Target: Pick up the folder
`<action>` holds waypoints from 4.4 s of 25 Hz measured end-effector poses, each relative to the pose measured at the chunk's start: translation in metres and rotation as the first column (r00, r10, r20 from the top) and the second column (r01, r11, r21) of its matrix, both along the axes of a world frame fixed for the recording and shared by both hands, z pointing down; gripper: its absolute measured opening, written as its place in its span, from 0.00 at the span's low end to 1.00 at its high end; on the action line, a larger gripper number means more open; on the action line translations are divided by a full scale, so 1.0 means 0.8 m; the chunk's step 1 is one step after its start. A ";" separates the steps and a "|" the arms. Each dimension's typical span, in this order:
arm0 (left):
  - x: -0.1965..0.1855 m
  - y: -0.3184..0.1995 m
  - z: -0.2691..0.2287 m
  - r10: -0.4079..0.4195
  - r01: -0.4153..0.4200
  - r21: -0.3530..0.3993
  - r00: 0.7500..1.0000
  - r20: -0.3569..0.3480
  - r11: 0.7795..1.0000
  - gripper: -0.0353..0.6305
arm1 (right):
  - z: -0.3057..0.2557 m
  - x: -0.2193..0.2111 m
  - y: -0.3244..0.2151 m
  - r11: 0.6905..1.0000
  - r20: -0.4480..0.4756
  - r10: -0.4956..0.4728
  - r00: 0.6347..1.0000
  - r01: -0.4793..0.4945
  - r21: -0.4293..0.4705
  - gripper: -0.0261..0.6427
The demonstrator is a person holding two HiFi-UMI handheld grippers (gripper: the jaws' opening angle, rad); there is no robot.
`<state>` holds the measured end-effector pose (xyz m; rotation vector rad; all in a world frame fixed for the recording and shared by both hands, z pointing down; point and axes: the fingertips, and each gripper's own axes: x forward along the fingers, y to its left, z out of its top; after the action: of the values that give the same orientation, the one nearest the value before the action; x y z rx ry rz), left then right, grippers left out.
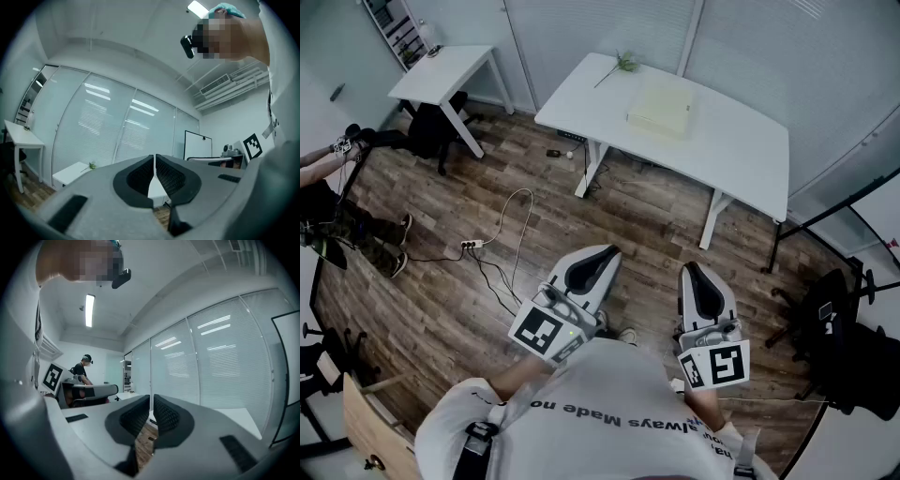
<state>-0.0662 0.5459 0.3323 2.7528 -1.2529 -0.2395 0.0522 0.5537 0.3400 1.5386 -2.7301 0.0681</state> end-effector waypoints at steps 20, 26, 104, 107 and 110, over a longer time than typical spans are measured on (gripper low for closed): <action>-0.066 -0.054 0.020 0.026 -0.027 -0.030 0.999 -0.037 0.999 0.09 | 0.016 -0.056 -0.051 0.998 0.015 0.055 0.998 -0.055 -0.008 0.08; -0.065 -0.082 0.024 0.013 -0.014 -0.030 0.999 -0.036 0.999 0.09 | 0.022 -0.055 -0.081 0.999 0.023 0.045 0.999 -0.045 -0.012 0.08; -0.018 -0.881 0.030 0.095 -0.096 -0.055 0.995 -0.016 0.994 0.09 | 0.024 -0.020 -0.871 0.996 0.010 0.084 0.996 -0.083 -0.028 0.08; -0.022 -0.900 0.032 0.101 -0.101 -0.054 0.995 -0.013 0.993 0.09 | 0.026 -0.023 -0.886 0.996 0.011 0.091 0.996 -0.090 -0.027 0.08; -0.017 -0.908 0.032 0.105 -0.106 -0.049 0.994 -0.013 0.993 0.09 | 0.028 -0.017 -0.893 0.995 0.007 0.098 0.995 -0.098 -0.028 0.08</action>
<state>-0.0797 -0.1803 0.3579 2.7612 -1.0916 -0.2104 0.0389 -0.1608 0.3624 1.6681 -2.6474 0.1124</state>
